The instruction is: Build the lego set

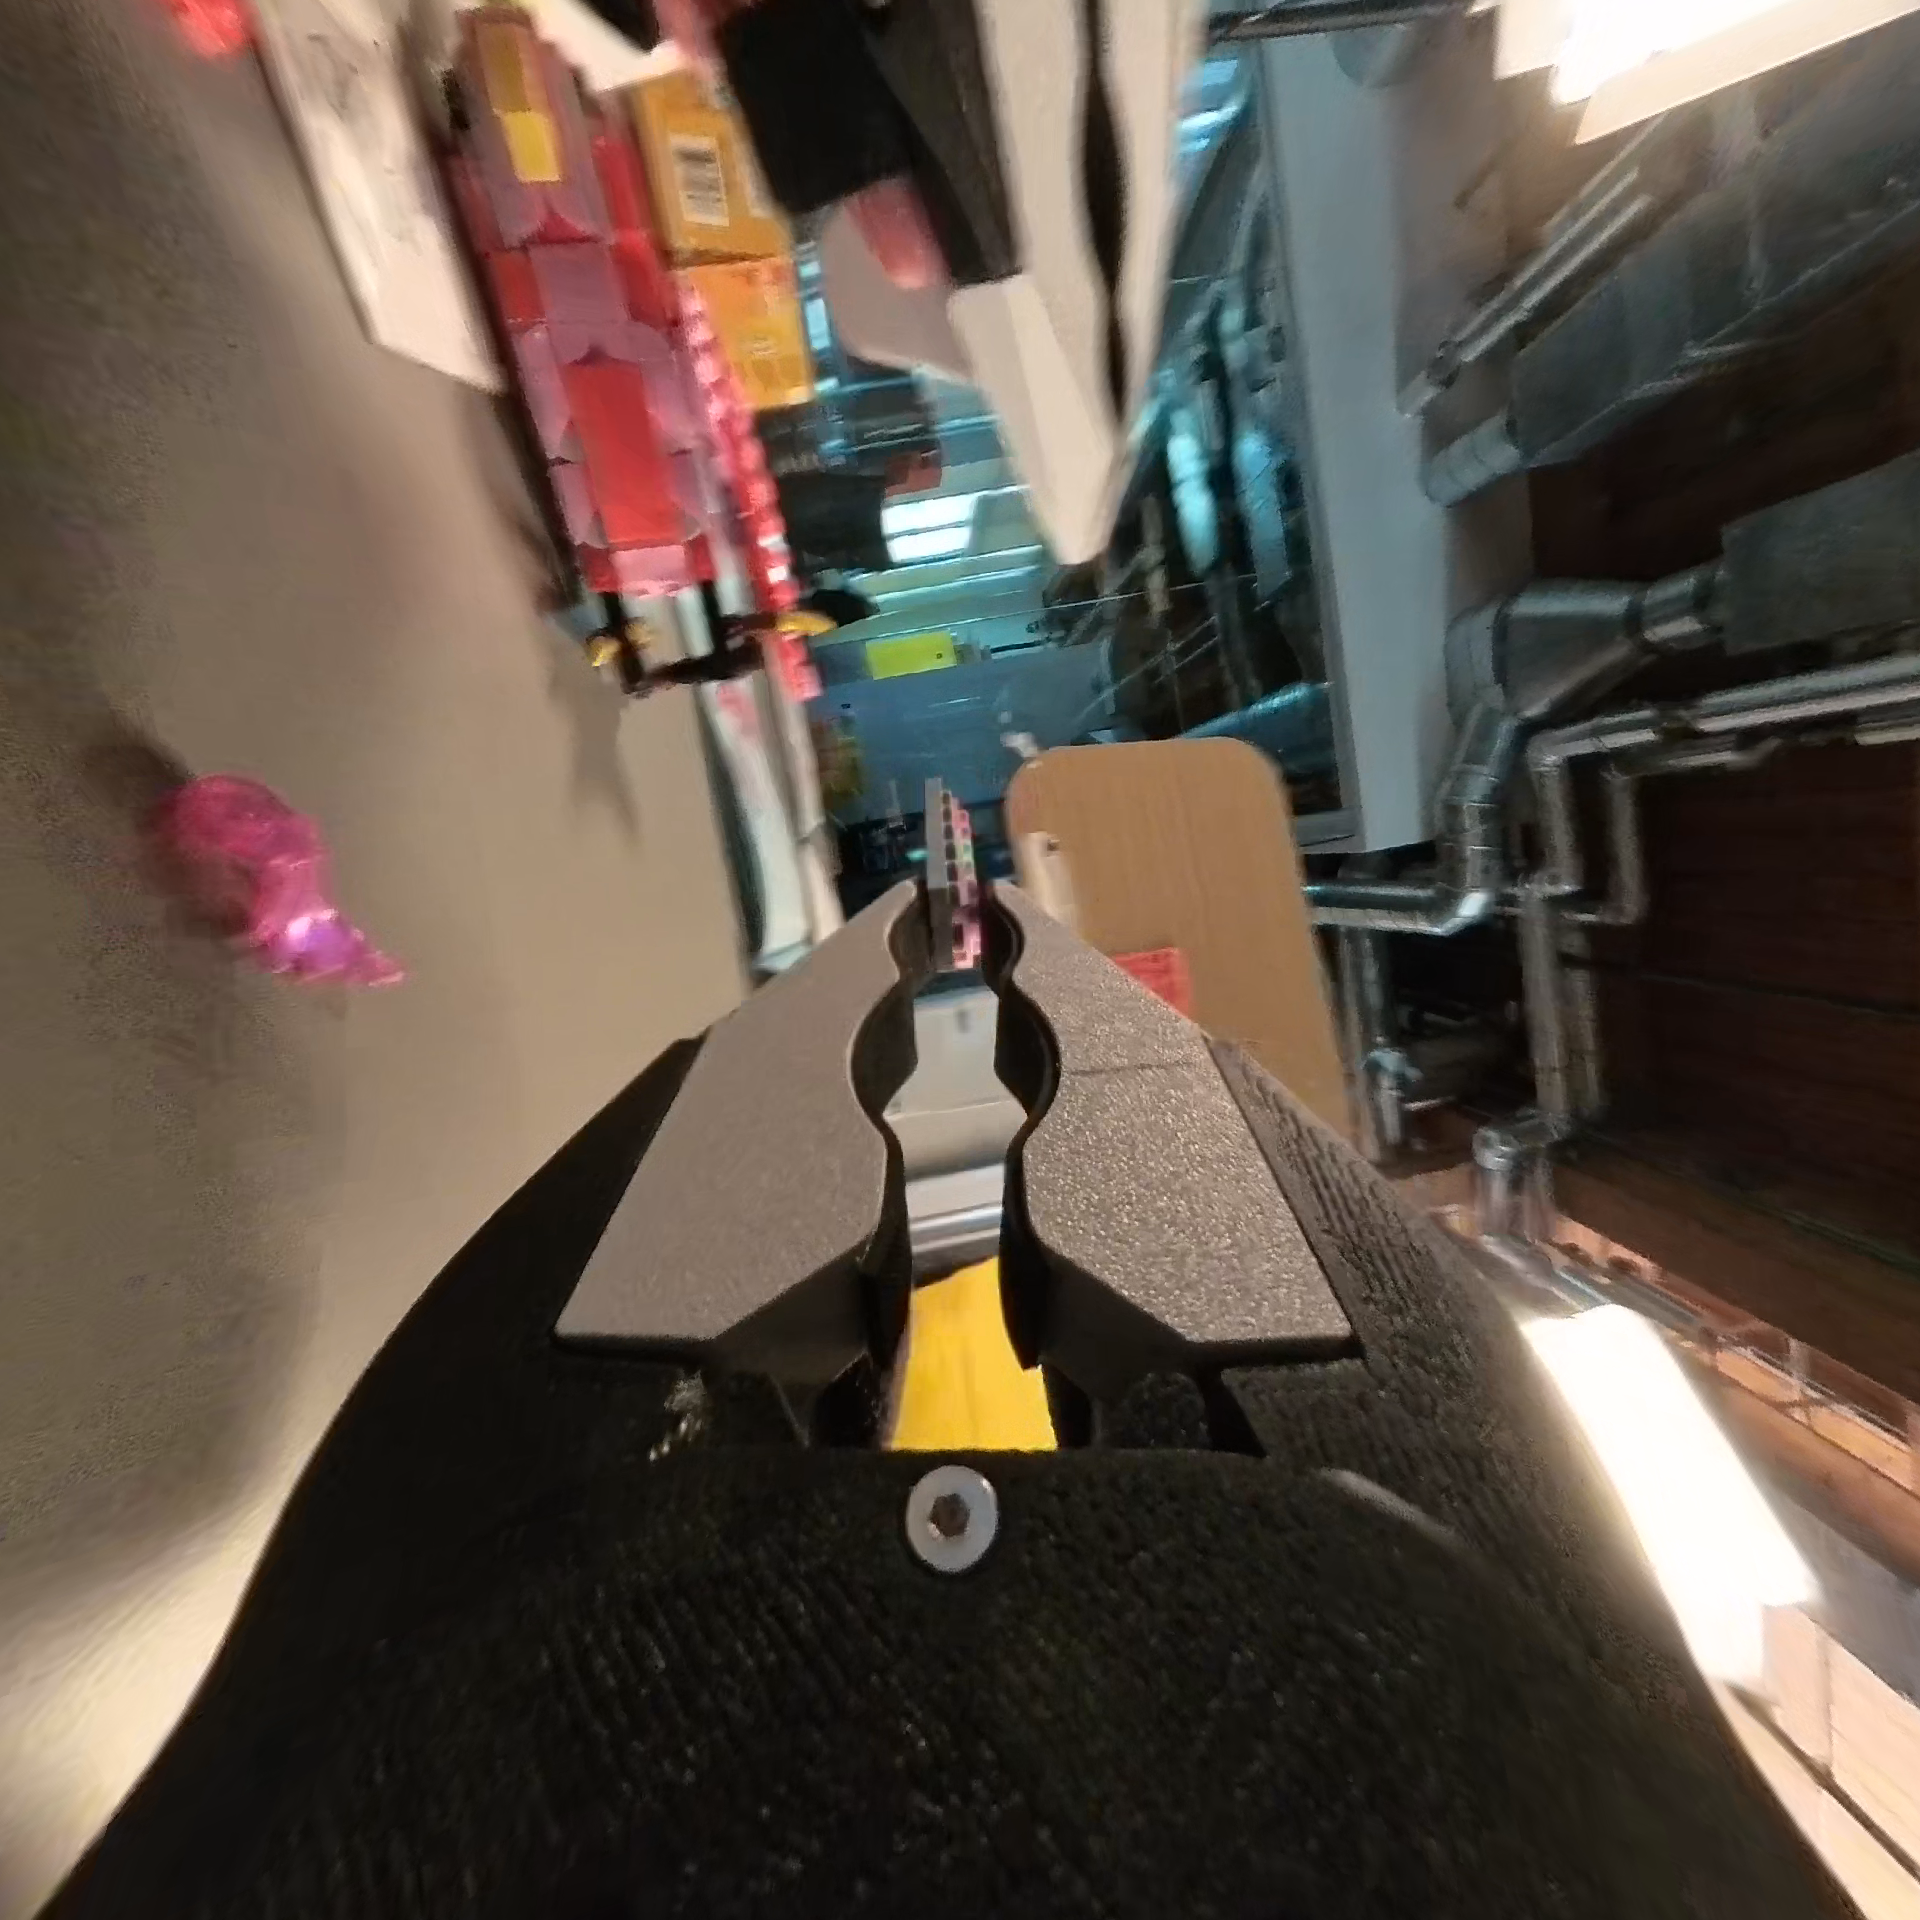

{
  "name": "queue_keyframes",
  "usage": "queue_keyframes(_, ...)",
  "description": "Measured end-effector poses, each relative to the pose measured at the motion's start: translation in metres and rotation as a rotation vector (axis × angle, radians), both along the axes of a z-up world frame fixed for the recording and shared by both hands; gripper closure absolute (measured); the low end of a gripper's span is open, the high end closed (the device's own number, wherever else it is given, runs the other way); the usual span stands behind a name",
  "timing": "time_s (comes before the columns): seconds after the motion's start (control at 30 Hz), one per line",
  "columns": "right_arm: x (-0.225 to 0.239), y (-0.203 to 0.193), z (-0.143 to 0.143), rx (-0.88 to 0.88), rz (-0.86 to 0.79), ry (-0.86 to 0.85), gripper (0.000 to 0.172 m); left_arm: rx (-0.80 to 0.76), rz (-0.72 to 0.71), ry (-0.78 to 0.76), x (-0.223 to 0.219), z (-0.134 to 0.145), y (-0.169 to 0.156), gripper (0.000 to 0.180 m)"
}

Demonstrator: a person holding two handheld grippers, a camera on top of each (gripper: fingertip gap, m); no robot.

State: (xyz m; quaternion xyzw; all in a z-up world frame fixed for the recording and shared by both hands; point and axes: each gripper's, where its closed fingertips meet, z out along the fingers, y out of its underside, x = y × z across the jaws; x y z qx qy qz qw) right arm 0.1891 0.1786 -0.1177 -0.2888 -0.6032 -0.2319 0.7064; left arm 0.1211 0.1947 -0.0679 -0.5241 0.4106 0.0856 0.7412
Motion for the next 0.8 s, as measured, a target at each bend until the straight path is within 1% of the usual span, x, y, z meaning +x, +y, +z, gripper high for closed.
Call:
queue_keyframes(0.1,0.011,0.013,-0.031,-0.166,-0.109,-0.139,0.166,0.001,0.002,-0.006,-0.001,0.002,0.000,0.180)
queue_keyframes(0.17,0.023,0.012,-0.039,-0.266,-0.154,-0.163,0.166,0.001,0.003,-0.007,-0.002,0.002,0.000,0.180)
queue_keyframes(0.27,0.044,0.005,-0.030,-0.282,-0.210,-0.192,0.166,-0.001,-0.007,0.001,0.001,0.002,-0.001,0.180)
queue_keyframes(0.37,0.065,-0.006,-0.028,-0.307,-0.242,-0.236,0.166,-0.007,-0.017,0.020,0.005,-0.002,-0.002,0.180)
queue_keyframes(0.47,0.085,-0.015,-0.038,-0.332,-0.306,-0.323,0.166,-0.010,-0.025,0.031,0.008,-0.004,-0.003,0.180)
queue_keyframes(0.57,0.093,-0.023,-0.048,-0.295,-0.354,-0.424,0.166,-0.014,-0.032,0.029,0.010,-0.004,-0.004,0.180)
queue_keyframes(0.63,0.091,-0.028,-0.053,-0.349,-0.349,-0.406,0.165,-0.016,-0.035,0.029,0.010,-0.004,-0.004,0.180)
queue_keyframes(0.67,0.090,-0.029,-0.055,-0.394,-0.350,-0.376,0.163,-0.017,-0.034,0.030,0.010,-0.005,-0.004,0.180)
queue_keyframes(0.7,0.091,-0.029,-0.055,-0.441,-0.361,-0.340,0.156,-0.019,-0.033,0.030,0.010,-0.005,-0.004,0.180)
queue_keyframes(0.8,0.093,-0.031,-0.052,-0.598,-0.387,-0.209,0.148,-0.023,-0.036,0.023,0.009,-0.005,-0.003,0.180)
